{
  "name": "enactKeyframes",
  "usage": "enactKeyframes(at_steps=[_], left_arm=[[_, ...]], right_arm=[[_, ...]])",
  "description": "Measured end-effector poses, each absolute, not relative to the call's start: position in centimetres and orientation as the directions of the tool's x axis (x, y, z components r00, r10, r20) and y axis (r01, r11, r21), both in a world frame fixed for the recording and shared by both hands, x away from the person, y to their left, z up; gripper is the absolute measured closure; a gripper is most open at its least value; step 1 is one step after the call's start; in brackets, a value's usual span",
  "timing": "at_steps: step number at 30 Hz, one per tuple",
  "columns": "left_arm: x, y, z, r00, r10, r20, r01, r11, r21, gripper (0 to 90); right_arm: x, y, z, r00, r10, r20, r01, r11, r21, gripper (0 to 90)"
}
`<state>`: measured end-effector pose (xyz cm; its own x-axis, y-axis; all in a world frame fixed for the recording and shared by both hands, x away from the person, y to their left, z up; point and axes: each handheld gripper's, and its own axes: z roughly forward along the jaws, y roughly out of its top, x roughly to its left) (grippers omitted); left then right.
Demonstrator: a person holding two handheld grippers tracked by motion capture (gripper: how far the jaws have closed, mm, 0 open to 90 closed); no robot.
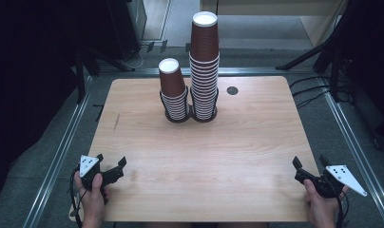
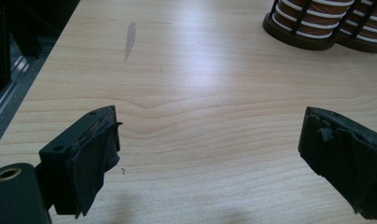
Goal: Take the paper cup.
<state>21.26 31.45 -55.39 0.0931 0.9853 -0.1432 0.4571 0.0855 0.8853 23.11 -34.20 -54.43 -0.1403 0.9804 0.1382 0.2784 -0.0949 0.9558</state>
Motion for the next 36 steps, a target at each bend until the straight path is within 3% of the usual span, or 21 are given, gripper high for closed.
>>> enactKeyframes(at_steps=[8,16,36], left_arm=[[21.1,31.8,-55.4,0.078,0.981,-0.176,0.456,0.122,0.882,5.4],[21.1,31.3,-55.4,0.019,0.991,-0.131,0.452,0.108,0.885,5.4],[21.2,31.3,-55.4,0.064,0.989,-0.13,0.444,0.089,0.892,5.4]], right_arm=[[23.5,-33.5,-53.6,-0.142,0.983,0.115,0.291,-0.07,0.954,4.6],[23.6,-31.7,-52.0,-0.197,0.977,0.084,0.264,-0.03,0.964,3.3],[24.9,-27.1,-48.3,-0.269,0.961,0.068,0.265,0.006,0.964,3.3]])
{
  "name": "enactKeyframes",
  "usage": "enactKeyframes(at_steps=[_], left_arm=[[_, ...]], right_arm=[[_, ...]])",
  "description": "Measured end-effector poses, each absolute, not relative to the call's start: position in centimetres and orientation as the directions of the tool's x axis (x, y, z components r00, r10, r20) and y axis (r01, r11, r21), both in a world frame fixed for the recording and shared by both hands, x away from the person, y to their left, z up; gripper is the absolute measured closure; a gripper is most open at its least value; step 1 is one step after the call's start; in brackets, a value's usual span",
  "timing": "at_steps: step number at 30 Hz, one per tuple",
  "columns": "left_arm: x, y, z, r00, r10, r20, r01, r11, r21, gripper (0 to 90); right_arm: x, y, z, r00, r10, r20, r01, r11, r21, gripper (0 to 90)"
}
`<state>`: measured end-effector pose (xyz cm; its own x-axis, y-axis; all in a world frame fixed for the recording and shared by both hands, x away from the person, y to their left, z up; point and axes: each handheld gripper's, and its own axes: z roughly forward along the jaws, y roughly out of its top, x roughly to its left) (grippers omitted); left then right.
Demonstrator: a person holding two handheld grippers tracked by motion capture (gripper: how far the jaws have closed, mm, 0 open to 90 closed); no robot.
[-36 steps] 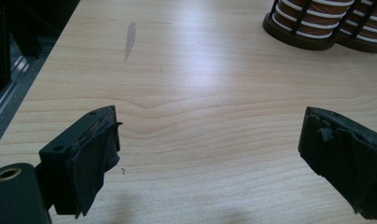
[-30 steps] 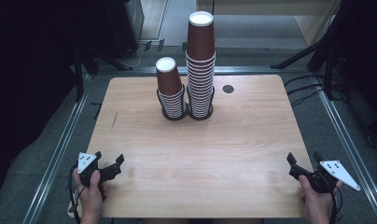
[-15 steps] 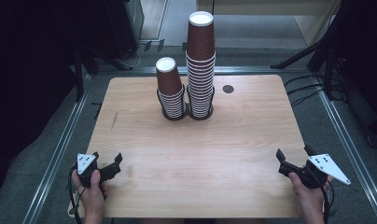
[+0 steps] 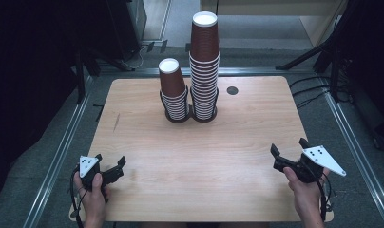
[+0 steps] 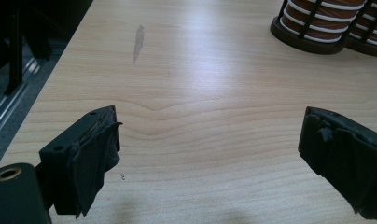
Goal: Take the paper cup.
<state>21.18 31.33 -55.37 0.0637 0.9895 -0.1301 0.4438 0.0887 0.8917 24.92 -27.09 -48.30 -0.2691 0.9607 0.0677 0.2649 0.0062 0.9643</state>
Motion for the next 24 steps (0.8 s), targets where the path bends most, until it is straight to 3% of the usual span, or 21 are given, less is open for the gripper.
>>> enactKeyframes(at_steps=[24], left_arm=[[21.3,31.2,-55.3,0.079,0.99,-0.119,0.447,0.072,0.892,5.4]], right_arm=[[27.8,-20.6,-44.7,-0.316,0.948,0.024,0.183,0.036,0.982,3.3]])
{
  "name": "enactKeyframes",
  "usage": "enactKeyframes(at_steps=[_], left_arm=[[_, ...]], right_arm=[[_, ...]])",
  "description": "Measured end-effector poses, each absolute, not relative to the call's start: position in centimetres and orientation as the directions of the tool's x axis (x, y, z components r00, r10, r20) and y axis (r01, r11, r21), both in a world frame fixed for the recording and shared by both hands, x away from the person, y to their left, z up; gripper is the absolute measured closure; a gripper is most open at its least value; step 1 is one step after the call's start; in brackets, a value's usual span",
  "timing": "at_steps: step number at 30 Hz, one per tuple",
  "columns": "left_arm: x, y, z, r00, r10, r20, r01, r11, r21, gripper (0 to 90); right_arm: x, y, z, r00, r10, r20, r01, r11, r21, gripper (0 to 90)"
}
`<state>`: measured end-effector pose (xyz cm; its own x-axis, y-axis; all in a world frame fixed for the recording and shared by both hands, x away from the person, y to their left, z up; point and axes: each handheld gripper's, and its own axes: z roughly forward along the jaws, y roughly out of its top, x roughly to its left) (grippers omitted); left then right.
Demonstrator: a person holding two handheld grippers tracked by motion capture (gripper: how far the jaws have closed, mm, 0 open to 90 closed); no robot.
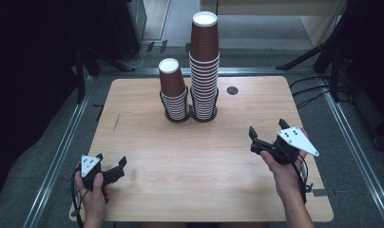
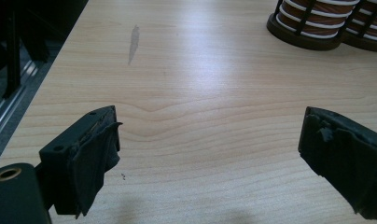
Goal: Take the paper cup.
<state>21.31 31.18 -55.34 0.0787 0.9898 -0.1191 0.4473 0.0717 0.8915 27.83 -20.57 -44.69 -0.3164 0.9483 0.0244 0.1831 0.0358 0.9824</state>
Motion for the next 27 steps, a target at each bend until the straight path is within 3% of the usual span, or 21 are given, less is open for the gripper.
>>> enactKeyframes(at_steps=[17,27], left_arm=[[21.4,31.5,-55.3,0.087,0.986,-0.145,0.452,0.091,0.887,5.4],[21.6,31.5,-55.4,0.1,0.983,-0.154,0.465,0.091,0.88,5.4]], right_arm=[[30.5,-13.1,-41.6,-0.35,0.937,-0.025,0.089,0.059,0.994,3.1],[32.5,-10.9,-40.1,-0.349,0.937,-0.027,0.072,0.056,0.996,3.0]])
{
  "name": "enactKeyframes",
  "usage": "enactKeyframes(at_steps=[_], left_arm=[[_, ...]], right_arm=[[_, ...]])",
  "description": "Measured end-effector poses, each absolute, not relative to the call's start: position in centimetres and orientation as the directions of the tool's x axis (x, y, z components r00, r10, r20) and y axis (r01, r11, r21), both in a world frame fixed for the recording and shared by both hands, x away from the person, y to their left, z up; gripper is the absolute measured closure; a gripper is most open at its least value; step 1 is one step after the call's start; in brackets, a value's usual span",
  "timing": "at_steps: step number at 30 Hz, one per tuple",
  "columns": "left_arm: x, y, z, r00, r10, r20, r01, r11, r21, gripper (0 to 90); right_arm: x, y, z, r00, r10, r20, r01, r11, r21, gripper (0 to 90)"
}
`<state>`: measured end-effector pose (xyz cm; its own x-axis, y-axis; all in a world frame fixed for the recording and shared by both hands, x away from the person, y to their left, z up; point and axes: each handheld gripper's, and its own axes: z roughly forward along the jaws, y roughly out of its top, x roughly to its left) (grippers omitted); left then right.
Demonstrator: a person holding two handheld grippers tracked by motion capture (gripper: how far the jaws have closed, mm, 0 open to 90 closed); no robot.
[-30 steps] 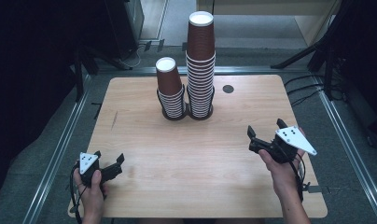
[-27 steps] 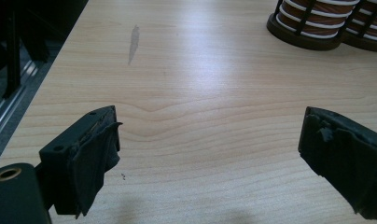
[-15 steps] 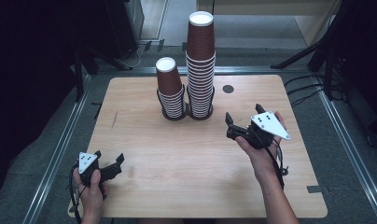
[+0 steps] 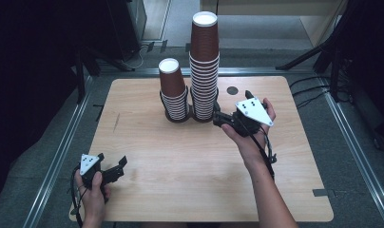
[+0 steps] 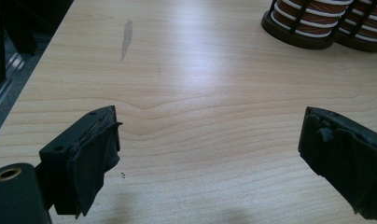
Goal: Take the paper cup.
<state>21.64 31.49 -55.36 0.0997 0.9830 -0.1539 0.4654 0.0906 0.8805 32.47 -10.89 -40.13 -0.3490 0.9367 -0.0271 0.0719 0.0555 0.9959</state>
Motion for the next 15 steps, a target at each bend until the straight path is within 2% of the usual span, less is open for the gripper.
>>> enactKeyframes(at_steps=[15], left_arm=[[21.6,31.5,-55.4,0.107,0.983,-0.152,0.469,0.084,0.879,5.4]], right_arm=[[35.1,-8.3,-39.2,-0.336,0.941,-0.022,0.047,0.04,0.998,2.3]])
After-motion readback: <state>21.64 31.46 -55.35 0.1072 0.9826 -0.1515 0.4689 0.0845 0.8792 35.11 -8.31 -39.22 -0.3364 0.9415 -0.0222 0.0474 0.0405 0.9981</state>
